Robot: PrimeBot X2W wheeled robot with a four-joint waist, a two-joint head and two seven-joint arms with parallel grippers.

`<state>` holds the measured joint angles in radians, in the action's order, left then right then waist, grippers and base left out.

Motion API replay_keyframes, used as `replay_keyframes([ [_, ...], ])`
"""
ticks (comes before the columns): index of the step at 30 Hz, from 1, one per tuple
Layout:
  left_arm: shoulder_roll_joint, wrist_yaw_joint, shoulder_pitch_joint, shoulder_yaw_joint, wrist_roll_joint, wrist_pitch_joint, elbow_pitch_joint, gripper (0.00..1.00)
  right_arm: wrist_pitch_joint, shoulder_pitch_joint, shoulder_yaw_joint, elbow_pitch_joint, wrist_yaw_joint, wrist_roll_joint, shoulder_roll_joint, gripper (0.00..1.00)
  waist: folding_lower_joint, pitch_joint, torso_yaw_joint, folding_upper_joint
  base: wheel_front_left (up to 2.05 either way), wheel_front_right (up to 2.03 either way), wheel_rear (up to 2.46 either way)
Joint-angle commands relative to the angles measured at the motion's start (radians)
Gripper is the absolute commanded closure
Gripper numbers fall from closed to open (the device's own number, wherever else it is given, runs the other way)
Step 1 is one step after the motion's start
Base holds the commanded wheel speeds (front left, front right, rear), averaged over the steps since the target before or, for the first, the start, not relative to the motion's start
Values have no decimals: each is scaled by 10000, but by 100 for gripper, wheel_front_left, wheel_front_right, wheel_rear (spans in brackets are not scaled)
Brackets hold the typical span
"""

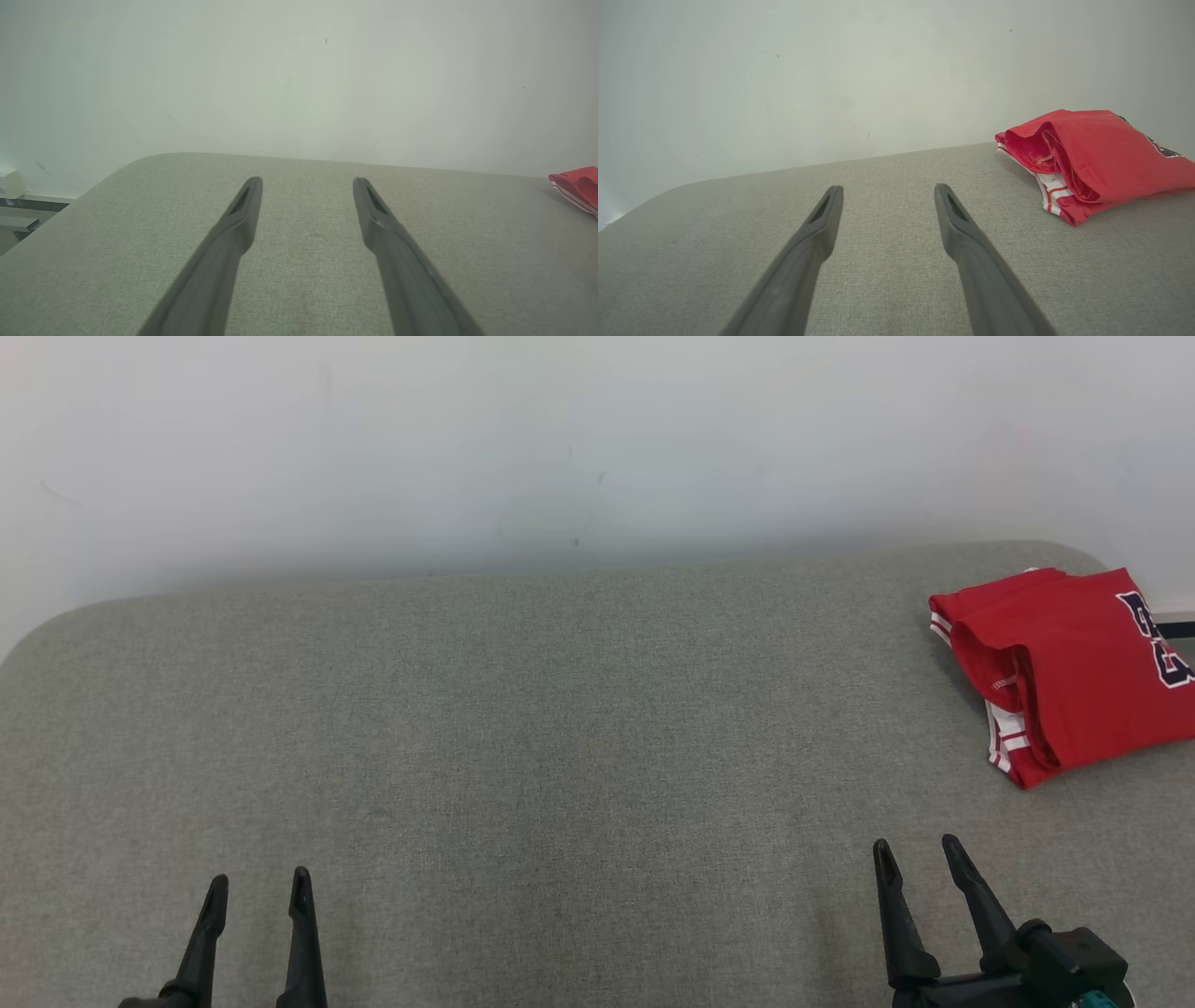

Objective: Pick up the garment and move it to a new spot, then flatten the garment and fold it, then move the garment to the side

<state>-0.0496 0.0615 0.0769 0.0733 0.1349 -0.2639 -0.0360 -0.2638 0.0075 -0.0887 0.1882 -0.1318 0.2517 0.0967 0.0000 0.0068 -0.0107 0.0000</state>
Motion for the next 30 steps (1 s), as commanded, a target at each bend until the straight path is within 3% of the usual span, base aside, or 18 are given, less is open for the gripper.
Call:
replay_keyframes([
  [1, -18, -30, 100, 13, -60, 0, -21, 0, -3, 7, 1, 22, 29, -66, -35, 0, 0, 2, 0, 0, 0, 0, 0],
  [7, -20, -88, 100, 48, -46, 0, -84, 0, -3, 24, 15, 20, 29, -83, -56, 0, 0, 22, 10, 0, 0, 0, 0],
  [8, 6, -82, 1, 21, -35, 0, -90, 100, 0, 4, 8, 31, 0, -13, -29, 100, 0, 23, 10, 0, 0, 0, 0],
  [13, 75, -82, 117, 2, -17, 49, -600, 100, 12, 225, -22, 479, 0, 33, -46, 100, 0, 23, 10, 0, 0, 0, 0],
  [30, 53, 93, -367, 108, 3265, 888, -950, 100, 757, -104, 326, 487, 3, 3147, -56, 100, 0, 12, 23, 0, 0, 0, 0],
])
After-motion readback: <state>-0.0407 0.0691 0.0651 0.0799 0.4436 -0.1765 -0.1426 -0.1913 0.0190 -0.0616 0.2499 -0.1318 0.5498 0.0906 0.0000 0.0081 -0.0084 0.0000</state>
